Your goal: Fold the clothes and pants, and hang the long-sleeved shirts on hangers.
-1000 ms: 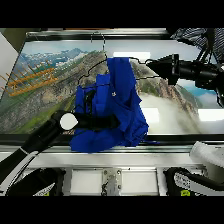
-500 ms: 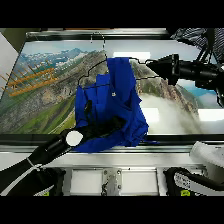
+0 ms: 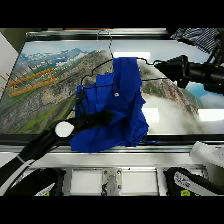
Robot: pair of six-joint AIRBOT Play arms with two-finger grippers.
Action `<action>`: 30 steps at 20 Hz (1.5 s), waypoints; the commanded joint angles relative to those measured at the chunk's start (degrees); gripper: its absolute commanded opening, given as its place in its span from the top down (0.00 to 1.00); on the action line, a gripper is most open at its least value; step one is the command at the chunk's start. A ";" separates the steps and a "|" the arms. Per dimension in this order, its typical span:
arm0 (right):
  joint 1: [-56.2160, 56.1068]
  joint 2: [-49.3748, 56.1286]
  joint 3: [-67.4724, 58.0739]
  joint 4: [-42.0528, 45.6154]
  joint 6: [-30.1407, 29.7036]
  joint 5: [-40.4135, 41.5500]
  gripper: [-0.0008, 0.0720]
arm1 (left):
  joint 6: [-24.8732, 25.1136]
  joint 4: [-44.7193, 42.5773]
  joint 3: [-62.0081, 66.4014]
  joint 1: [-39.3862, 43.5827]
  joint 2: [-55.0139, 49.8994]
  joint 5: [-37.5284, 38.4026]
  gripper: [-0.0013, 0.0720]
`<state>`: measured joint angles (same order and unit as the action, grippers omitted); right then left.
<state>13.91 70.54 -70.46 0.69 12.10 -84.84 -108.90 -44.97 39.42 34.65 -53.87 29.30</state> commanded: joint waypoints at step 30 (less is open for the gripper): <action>1.25 -18.27 29.44 -10.80 -9.11 8.13 0.98 | -12.83 -35.47 8.26 -1.73 7.17 22.49 0.15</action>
<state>15.31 52.31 -41.04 -10.13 2.81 -76.73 -111.81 -69.89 46.30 25.61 -43.94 53.95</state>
